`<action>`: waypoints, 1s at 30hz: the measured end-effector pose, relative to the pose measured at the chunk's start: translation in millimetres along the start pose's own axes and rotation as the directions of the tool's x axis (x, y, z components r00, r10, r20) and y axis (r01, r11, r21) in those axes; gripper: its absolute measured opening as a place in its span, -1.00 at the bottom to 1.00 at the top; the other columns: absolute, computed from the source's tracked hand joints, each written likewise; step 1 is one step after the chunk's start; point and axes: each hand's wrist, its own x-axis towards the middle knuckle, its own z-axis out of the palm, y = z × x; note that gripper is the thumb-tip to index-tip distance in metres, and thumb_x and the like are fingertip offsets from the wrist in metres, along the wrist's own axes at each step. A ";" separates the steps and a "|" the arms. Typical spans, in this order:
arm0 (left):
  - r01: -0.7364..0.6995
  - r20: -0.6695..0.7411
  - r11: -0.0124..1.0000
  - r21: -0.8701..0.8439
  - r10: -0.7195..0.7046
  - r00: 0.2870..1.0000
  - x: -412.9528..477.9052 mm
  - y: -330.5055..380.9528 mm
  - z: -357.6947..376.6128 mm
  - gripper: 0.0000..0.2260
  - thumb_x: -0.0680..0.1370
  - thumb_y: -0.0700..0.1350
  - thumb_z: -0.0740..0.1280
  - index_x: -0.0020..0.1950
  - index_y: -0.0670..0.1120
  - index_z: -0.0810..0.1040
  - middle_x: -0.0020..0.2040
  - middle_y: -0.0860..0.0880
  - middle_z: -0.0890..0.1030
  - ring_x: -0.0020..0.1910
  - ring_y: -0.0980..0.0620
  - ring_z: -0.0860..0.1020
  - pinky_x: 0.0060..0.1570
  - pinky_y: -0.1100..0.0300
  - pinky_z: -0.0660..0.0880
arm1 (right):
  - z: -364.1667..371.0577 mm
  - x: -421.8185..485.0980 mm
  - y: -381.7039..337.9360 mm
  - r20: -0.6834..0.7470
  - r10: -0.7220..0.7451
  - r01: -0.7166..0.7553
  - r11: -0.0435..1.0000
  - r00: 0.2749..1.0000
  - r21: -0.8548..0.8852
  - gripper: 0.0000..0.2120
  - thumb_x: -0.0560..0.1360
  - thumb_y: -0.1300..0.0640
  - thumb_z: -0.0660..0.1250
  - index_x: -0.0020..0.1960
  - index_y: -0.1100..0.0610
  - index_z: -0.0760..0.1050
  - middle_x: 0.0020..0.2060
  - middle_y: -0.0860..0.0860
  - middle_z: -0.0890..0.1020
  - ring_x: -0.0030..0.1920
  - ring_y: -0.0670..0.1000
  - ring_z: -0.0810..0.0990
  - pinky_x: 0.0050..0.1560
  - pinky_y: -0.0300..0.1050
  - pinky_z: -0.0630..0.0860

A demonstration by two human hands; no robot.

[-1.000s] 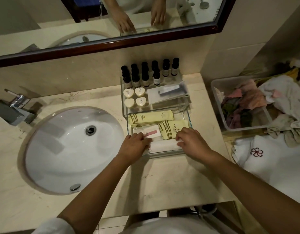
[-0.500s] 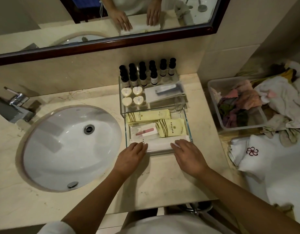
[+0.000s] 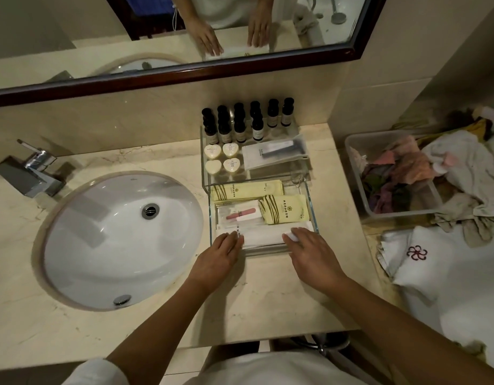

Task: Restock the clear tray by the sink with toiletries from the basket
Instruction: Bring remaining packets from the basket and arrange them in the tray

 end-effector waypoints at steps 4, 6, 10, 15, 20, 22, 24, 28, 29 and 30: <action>0.127 -0.104 0.971 -0.204 -0.150 0.983 -9.3 -0.3 -7.4 -0.63 0.58 0.01 0.23 0.34 -0.11 0.47 0.26 -0.04 0.53 0.19 -0.04 0.54 0.07 0.10 0.58 | -9.4 -0.9 2.0 -0.087 0.088 -0.080 0.992 0.992 0.092 -0.63 0.28 0.19 0.55 0.08 0.13 0.63 0.14 0.18 0.61 0.13 0.21 0.59 0.08 0.10 0.54; 0.311 -0.078 0.878 -0.363 -0.362 0.929 -11.6 1.6 -9.2 -0.60 0.61 0.01 0.18 0.43 -0.06 0.34 0.39 -0.05 0.39 0.34 -0.06 0.41 0.26 0.05 0.42 | -11.8 1.1 3.7 -0.045 0.209 -0.197 0.962 0.977 0.190 -0.65 0.45 0.12 0.40 0.23 0.10 0.53 0.29 0.16 0.49 0.28 0.20 0.47 0.22 0.11 0.46; 0.583 0.130 0.522 -0.623 -0.666 0.735 -1.5 3.9 -8.1 -0.40 0.54 0.02 0.31 0.50 -0.11 0.17 0.47 -0.14 0.21 0.42 -0.12 0.30 0.34 0.00 0.34 | -16.8 15.6 8.7 0.177 0.569 -0.566 0.636 0.803 0.524 -0.42 0.52 -0.02 0.29 0.46 0.09 0.19 0.41 0.11 0.29 0.39 0.14 0.31 0.34 0.08 0.38; 0.637 0.362 0.147 -0.757 -0.717 0.596 12.6 4.1 -3.6 -0.45 0.54 0.00 0.32 0.46 -0.15 0.25 0.39 -0.15 0.41 0.31 -0.14 0.44 0.29 -0.02 0.41 | -16.1 31.9 12.4 0.443 0.623 -0.711 0.277 0.645 0.646 -0.48 0.53 -0.02 0.28 0.42 0.07 0.24 0.33 0.08 0.46 0.27 0.14 0.48 0.28 0.06 0.43; 0.606 0.455 -0.047 -0.794 -0.707 0.542 17.2 6.9 -2.6 -0.52 0.57 0.00 0.28 0.42 -0.14 0.28 0.36 -0.15 0.43 0.23 -0.11 0.49 0.22 0.01 0.46 | -18.3 36.4 14.9 0.478 0.661 -0.763 0.230 0.578 0.604 -0.59 0.53 0.02 0.26 0.33 0.12 0.36 0.22 0.06 0.54 0.16 0.13 0.54 0.18 -0.01 0.46; 0.619 0.484 -0.058 -0.784 -0.683 0.548 13.8 2.7 -1.1 -0.45 0.53 0.06 0.32 0.43 -0.14 0.26 0.36 -0.13 0.43 0.22 -0.10 0.49 0.20 0.02 0.47 | -20.1 34.1 18.4 0.458 0.632 -0.746 0.310 0.625 0.589 -0.53 0.50 -0.03 0.31 0.34 0.13 0.36 0.20 0.04 0.53 0.17 0.12 0.53 0.17 -0.03 0.46; 0.622 0.431 0.106 -0.776 -0.631 0.645 7.5 -3.6 -2.1 -0.31 0.40 0.16 0.42 0.41 -0.09 0.28 0.35 -0.09 0.45 0.26 -0.11 0.47 0.24 -0.06 0.46 | -23.1 29.3 22.0 0.405 0.545 -0.673 0.504 0.734 0.542 -0.43 0.41 -0.11 0.39 0.34 0.07 0.35 0.17 0.02 0.51 0.16 0.08 0.51 0.17 -0.02 0.49; 0.606 0.299 0.569 -0.555 -0.544 0.784 0.4 -14.0 -4.3 -0.23 0.25 0.23 0.51 0.36 -0.03 0.35 0.22 -0.05 0.51 0.19 -0.03 0.45 0.12 0.02 0.48 | -27.1 23.9 26.5 0.370 0.396 -0.506 0.818 0.841 0.275 -0.26 0.35 -0.10 0.46 0.42 0.05 0.23 0.19 0.04 0.49 0.16 0.08 0.47 0.14 -0.04 0.46; 0.613 0.295 0.594 -0.521 -0.548 0.782 0.1 -15.1 -3.7 -0.26 0.28 0.20 0.51 0.36 -0.04 0.35 0.21 -0.06 0.51 0.18 -0.05 0.45 0.10 0.04 0.49 | -25.8 23.6 27.6 0.364 0.391 -0.494 0.832 0.845 0.252 -0.24 0.36 -0.07 0.45 0.44 0.07 0.19 0.21 0.06 0.49 0.17 0.09 0.47 0.15 -0.03 0.46; 0.615 0.294 0.602 -0.509 -0.550 0.782 0.5 -15.0 -4.4 -0.28 0.31 0.18 0.50 0.37 -0.05 0.34 0.22 -0.07 0.52 0.17 -0.06 0.47 0.08 0.04 0.49 | -24.0 23.4 28.9 0.365 0.398 -0.502 0.825 0.841 0.257 -0.21 0.37 -0.04 0.46 0.47 0.08 0.15 0.23 0.07 0.50 0.17 0.11 0.48 0.15 -0.02 0.47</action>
